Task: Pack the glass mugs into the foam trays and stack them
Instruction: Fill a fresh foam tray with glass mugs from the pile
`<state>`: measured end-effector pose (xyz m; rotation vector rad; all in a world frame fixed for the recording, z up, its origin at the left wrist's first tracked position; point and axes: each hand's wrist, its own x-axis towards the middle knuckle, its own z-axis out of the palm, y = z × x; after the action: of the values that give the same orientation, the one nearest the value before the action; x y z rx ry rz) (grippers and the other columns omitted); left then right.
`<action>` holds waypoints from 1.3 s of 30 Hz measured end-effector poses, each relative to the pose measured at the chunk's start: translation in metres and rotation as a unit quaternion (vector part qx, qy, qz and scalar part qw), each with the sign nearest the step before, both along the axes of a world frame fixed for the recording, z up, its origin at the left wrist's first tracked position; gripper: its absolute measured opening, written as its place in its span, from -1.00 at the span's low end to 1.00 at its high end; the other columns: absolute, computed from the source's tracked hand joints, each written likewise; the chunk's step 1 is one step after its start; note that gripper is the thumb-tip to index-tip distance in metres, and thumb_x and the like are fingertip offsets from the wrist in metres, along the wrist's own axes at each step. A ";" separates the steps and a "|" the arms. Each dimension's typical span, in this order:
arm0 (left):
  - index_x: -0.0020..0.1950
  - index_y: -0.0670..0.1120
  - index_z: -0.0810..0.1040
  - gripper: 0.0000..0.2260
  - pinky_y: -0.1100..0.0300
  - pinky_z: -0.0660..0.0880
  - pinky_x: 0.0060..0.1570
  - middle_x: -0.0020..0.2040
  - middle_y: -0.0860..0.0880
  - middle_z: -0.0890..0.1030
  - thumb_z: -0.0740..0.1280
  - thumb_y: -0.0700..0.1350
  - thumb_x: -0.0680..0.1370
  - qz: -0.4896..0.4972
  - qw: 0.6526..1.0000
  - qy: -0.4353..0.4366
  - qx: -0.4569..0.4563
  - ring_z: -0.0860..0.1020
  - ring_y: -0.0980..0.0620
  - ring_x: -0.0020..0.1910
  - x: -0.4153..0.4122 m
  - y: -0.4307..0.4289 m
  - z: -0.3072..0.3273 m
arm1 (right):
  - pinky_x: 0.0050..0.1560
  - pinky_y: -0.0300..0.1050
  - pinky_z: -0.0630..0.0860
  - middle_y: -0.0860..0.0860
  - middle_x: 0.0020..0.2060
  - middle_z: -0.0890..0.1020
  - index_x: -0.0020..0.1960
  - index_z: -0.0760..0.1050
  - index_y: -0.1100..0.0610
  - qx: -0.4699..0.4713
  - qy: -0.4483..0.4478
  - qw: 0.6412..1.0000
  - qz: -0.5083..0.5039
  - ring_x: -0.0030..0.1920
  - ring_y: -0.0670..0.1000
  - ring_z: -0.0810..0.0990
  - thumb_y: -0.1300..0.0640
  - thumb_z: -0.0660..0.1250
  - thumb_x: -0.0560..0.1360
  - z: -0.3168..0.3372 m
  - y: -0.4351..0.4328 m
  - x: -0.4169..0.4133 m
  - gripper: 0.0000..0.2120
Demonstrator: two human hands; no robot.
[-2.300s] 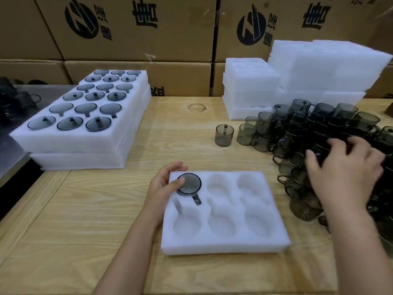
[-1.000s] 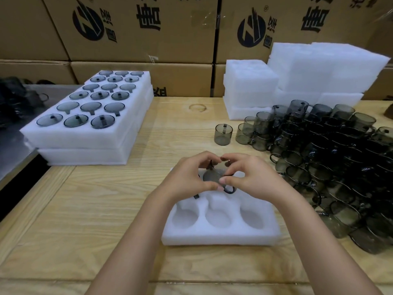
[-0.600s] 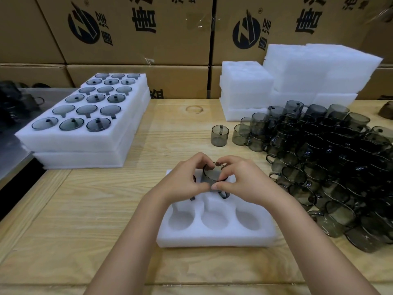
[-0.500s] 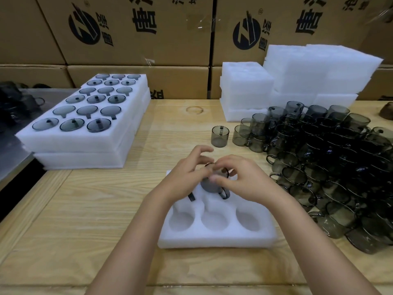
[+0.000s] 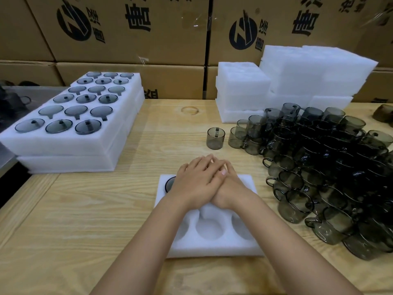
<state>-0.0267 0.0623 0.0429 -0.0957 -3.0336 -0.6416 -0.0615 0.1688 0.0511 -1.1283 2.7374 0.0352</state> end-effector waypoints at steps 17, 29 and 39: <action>0.17 0.01 0.52 -0.80 0.23 0.43 0.05 0.17 -0.06 0.60 0.28 -0.20 0.58 0.211 0.790 0.101 0.566 0.55 0.01 0.15 0.039 -0.069 -0.004 | 0.26 0.00 0.13 -0.05 0.27 0.47 0.37 0.31 -0.06 -0.141 -0.001 0.987 -0.071 0.24 0.06 0.38 -0.12 -0.11 0.61 -0.012 -0.005 0.003 -0.58; 0.03 -0.07 0.62 -0.76 0.02 0.49 -0.12 -0.14 -0.12 0.64 0.36 -0.08 0.39 0.158 0.809 0.070 0.562 0.59 -0.09 -0.15 0.048 -0.072 -0.032 | 0.11 -0.04 0.41 0.08 0.09 0.57 0.17 0.54 0.13 -0.420 0.081 0.873 -0.236 0.09 0.13 0.52 0.02 0.21 0.56 0.020 0.041 -0.017 -0.72; 0.02 -0.12 0.61 -0.79 0.08 0.49 -0.15 -0.17 -0.05 0.64 0.37 -0.12 0.41 0.152 0.809 0.087 0.561 0.58 -0.05 -0.16 0.044 -0.074 -0.036 | 0.17 0.08 0.24 0.23 0.21 0.36 0.18 0.48 0.21 -0.076 0.265 0.828 -0.489 0.21 0.24 0.27 -0.12 0.28 0.50 0.029 0.130 -0.059 -0.56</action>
<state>0.0177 -0.0121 0.0072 0.3347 -1.9488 -2.0404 -0.1207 0.2985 0.0806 0.4744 3.4967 -0.0132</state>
